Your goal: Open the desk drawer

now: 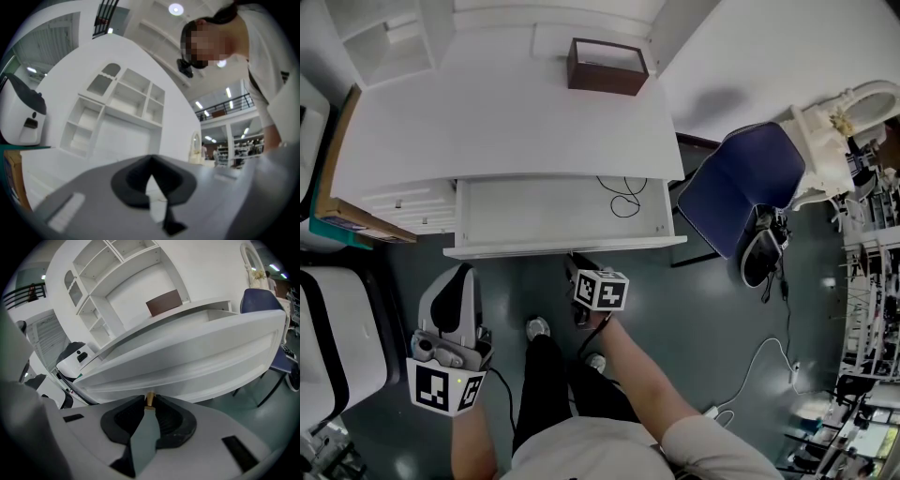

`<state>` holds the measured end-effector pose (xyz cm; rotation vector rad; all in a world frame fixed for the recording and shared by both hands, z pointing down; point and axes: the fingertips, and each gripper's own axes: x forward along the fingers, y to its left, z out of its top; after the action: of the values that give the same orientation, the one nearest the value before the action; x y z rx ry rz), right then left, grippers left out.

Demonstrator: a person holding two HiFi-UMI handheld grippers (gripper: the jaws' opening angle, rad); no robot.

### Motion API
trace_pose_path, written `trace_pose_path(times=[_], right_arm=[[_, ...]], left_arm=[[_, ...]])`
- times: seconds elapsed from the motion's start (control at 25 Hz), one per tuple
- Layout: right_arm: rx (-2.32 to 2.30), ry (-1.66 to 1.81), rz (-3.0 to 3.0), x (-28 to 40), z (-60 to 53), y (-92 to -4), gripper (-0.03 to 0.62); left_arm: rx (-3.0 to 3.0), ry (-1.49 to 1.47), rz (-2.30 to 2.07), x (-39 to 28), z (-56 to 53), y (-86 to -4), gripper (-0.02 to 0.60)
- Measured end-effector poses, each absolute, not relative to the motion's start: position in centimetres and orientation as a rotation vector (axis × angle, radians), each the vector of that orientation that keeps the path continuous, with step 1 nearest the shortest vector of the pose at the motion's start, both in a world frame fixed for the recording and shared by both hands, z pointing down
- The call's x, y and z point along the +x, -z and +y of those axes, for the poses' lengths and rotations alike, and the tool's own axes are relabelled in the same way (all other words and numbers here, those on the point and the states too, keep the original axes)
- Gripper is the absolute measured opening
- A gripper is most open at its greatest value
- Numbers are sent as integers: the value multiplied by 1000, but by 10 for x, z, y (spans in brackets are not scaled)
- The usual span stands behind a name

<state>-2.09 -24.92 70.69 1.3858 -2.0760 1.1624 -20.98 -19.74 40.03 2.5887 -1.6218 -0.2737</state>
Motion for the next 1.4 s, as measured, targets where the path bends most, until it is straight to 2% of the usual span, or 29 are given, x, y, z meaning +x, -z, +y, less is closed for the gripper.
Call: trace_pose_path(times=[1.08,1.16,1.2,1.4], right_arm=[[1334,-1104,-2088,-16,-199,-700,83],[1350,-1085,-2104,-12,-195,-693,57],[1357,-1075,-2117,-10,-193,-687,7],[1302,-961,-2255,-8,-187,-648,2]], left_arm=[[2600,254,-1674,-200,-151,-382,6],[2603,251,-1680,-199,-148,-379,5],[2605,250,-1681,-197,-147,-377,5],[2623,261,-1676,-188,-145,-366,6]])
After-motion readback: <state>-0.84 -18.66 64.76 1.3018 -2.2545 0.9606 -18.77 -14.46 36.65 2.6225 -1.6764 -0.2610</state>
